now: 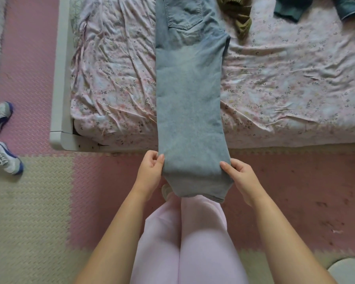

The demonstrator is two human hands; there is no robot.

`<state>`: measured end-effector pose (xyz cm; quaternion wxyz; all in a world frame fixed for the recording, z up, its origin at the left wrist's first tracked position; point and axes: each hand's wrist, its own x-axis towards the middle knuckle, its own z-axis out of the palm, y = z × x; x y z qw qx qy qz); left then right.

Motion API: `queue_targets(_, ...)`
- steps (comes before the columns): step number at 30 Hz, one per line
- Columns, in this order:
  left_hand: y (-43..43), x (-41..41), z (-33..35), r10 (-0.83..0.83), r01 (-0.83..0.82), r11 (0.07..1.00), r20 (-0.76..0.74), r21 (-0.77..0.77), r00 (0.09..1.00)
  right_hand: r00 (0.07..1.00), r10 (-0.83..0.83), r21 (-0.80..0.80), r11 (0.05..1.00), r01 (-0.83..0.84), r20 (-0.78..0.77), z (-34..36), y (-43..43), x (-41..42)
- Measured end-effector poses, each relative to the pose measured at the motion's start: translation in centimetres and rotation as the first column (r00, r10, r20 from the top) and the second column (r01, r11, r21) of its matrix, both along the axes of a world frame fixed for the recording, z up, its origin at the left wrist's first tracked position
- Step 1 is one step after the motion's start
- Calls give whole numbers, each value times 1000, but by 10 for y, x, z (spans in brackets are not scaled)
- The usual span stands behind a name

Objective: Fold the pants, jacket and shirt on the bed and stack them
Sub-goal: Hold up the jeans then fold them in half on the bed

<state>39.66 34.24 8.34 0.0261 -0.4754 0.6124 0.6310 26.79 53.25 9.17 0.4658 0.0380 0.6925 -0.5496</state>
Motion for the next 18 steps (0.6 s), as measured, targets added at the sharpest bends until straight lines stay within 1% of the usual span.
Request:
queue_targets(2,8,0,10,13,-10,999,-74,45,997,998,-54,-31,998,55,14,8,1,3)
queue_targets(5,13,7,24,-20,39,991,-139,132,990,999,-24,-82,996,26,31,19,3,5)
queue_targets(7,13,13,32,-56,75,987,-131,144,990,999,4,-87,996,0,47,27,4,7)
queue_targets(9,14,18,39,-100,113,986,-108,126,989,997,-21,-91,995,27,74,33,3,8)
queue_targets(11,15,22,44,-104,111,990,-78,84,991,995,-49,-98,994,57,82,39,1,9)
queue_targets(13,16,21,48,-66,67,998,-43,15,997,997,-46,-117,992,53,67,44,-4,9)
queue_targets(15,16,16,50,27,-28,999,-31,-35,999,997,-63,-140,988,69,53,46,-9,7)
queue_targets(18,13,5,52,198,-198,980,-55,2,979,983,-175,-132,975,180,48,44,-19,4)
